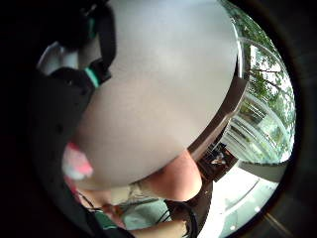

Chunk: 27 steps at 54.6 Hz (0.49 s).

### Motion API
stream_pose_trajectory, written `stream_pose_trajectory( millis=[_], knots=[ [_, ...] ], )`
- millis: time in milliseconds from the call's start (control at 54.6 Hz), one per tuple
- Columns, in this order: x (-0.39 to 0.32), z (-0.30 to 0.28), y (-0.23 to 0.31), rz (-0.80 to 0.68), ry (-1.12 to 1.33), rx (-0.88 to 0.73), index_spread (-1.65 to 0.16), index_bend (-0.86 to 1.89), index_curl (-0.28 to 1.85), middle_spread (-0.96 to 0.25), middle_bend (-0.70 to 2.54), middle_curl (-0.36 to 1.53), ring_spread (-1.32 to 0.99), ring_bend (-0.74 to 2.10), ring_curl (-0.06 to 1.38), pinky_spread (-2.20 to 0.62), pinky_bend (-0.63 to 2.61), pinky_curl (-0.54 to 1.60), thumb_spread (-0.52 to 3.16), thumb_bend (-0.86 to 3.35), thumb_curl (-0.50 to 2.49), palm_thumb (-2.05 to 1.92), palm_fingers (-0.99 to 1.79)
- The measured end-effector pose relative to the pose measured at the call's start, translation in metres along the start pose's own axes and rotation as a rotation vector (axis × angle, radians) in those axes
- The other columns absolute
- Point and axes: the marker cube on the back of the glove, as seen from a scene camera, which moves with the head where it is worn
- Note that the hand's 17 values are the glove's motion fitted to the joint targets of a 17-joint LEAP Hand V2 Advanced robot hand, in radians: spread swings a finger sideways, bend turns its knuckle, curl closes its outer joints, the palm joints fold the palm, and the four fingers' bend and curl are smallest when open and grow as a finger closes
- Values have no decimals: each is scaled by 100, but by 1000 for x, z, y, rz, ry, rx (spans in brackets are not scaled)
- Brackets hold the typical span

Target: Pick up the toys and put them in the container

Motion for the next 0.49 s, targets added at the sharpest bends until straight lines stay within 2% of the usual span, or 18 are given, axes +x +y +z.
stream_pose_trajectory(
  millis=[37, 128, 147, 165, 183, 256, 366, 495],
  knots=[
    [-3, -1, -1, -2, -20, 24, -16, -6, -1, 1, 58, 33, -15, 92, 56, -24, 138, 39, 153, 12, 40, 31, 32],
    [-3, 0, -5, -18, -34, 92, -16, 12, 2, -6, 71, 40, -27, 107, 60, -34, 138, 39, 142, 21, 52, 57, 58],
    [-3, -1, -5, -22, -30, 99, -16, 15, 2, -8, 73, 41, -30, 106, 60, -35, 136, 38, 138, 22, 54, 59, 60],
    [-3, -1, -6, -29, -25, 104, -16, 7, 1, -8, 69, 40, -30, 107, 60, -35, 138, 39, 139, 20, 53, 57, 47],
    [-3, -2, -7, -38, -21, 106, -17, 24, 5, -10, 79, 45, -32, 110, 64, -36, 133, 39, 132, 23, 57, 65, 69],
    [0, -4, -9, -60, -8, 86, -19, 43, 8, -14, 87, 48, -37, 106, 62, -39, 122, 36, 120, 23, 64, 70, 90],
    [10, -12, -5, -67, -8, 35, -21, 65, 16, -18, 89, 52, -40, 105, 65, -40, 115, 37, 103, 20, 72, 70, 99],
    [23, -59, 9, -99, 11, 42, -23, 71, 21, -21, 89, 56, -43, 109, 69, -40, 117, 41, 85, 22, 83, 75, 95]
  ],
)
